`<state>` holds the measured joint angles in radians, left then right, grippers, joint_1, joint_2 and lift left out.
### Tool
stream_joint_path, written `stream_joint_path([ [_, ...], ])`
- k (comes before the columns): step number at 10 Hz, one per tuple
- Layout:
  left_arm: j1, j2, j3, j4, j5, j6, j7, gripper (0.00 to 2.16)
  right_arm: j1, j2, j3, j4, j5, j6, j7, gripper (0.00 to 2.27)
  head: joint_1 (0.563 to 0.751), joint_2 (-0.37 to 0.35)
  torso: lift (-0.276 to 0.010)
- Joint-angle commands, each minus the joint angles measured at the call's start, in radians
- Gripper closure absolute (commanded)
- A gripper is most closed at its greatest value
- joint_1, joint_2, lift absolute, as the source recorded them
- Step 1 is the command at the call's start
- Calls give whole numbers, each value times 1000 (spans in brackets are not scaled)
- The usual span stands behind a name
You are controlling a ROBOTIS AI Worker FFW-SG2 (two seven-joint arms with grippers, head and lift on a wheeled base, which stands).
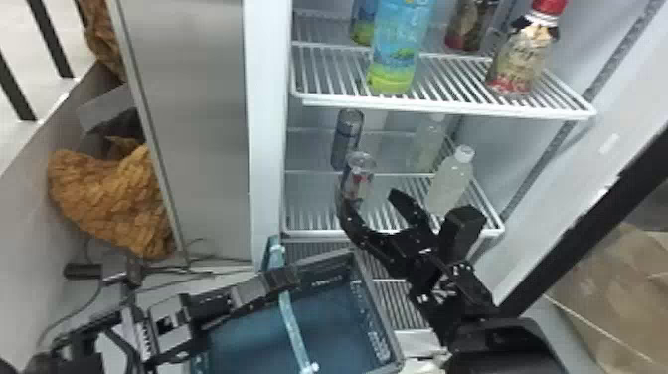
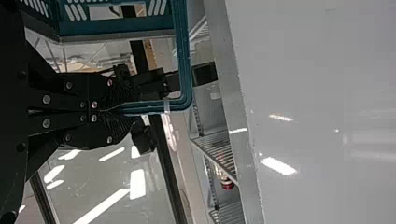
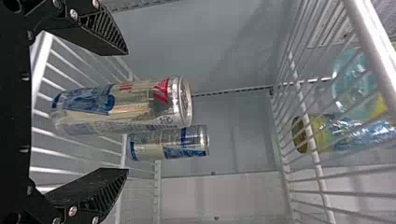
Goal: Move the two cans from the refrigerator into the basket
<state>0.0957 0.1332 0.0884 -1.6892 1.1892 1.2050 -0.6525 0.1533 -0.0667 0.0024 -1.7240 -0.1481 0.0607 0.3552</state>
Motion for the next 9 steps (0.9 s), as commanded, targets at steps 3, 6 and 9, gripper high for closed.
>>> stream_joint_path([
  [3, 0, -1, 1, 2, 1, 0, 1, 1210, -90, -10, 49, 91, 7, 10, -15, 153, 695, -157, -219],
  [6, 2, -1, 3, -1, 1, 0, 1, 1210, -151, -13, 73, 169, 5, 10, -35, 153, 695, -140, -219],
  [9, 2, 0, 5, 2, 1, 0, -1, 1210, -205, -18, 105, 218, -3, 35, -45, 153, 695, -128, -219],
])
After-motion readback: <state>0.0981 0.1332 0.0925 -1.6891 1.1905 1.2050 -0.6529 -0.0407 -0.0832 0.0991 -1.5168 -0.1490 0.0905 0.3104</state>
